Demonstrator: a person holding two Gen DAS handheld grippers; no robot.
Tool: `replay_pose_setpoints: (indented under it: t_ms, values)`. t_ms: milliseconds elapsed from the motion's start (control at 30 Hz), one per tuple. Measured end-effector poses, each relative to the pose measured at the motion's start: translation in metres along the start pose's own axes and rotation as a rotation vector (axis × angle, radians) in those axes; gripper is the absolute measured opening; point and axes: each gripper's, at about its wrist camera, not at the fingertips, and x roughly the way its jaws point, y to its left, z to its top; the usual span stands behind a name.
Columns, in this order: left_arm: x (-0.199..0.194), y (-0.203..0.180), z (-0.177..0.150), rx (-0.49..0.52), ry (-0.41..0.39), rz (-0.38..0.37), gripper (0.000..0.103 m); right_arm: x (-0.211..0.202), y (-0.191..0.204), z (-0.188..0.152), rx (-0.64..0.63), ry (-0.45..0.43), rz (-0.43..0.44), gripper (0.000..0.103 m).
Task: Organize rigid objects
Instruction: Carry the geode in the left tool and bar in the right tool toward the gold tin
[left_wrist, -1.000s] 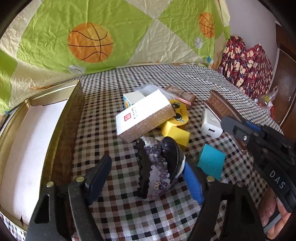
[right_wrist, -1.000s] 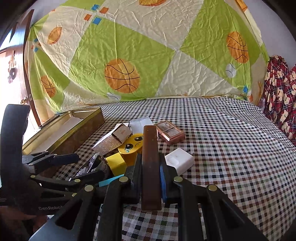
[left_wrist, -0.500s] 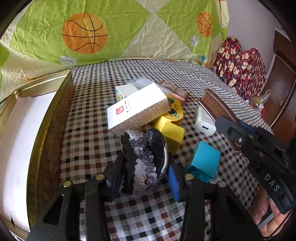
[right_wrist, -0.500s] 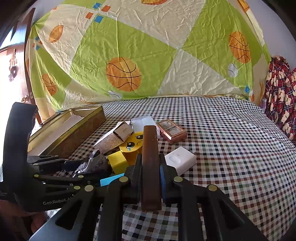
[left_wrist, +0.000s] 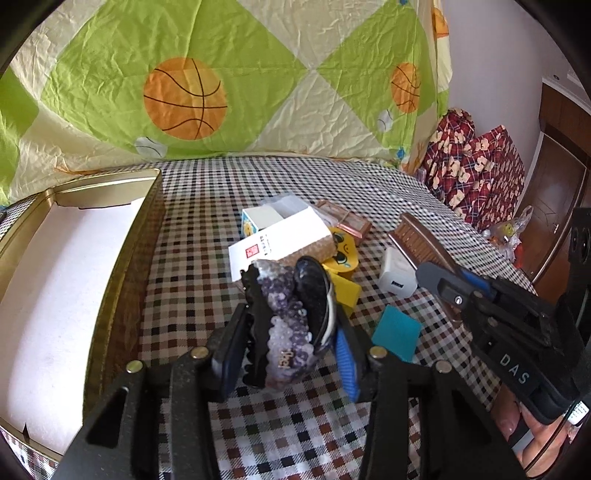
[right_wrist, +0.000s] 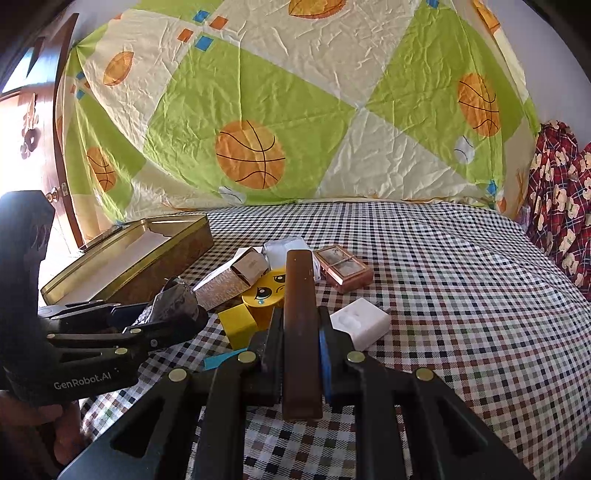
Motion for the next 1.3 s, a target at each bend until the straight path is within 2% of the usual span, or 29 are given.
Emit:
replay_pose_setpoints:
  t_ms: [633, 1300]
  values:
    - [-0.027, 0.001, -0.004, -0.010, -0.164, 0.044, 0.043, -0.013, 0.008, -0.001, -0.024, -0.070, -0.016, 0.017]
    - [-0.046, -0.001, -0.011, -0.006, -0.267, 0.068, 0.043, -0.021, 0.012, -0.003, -0.039, -0.122, -0.023, 0.017]
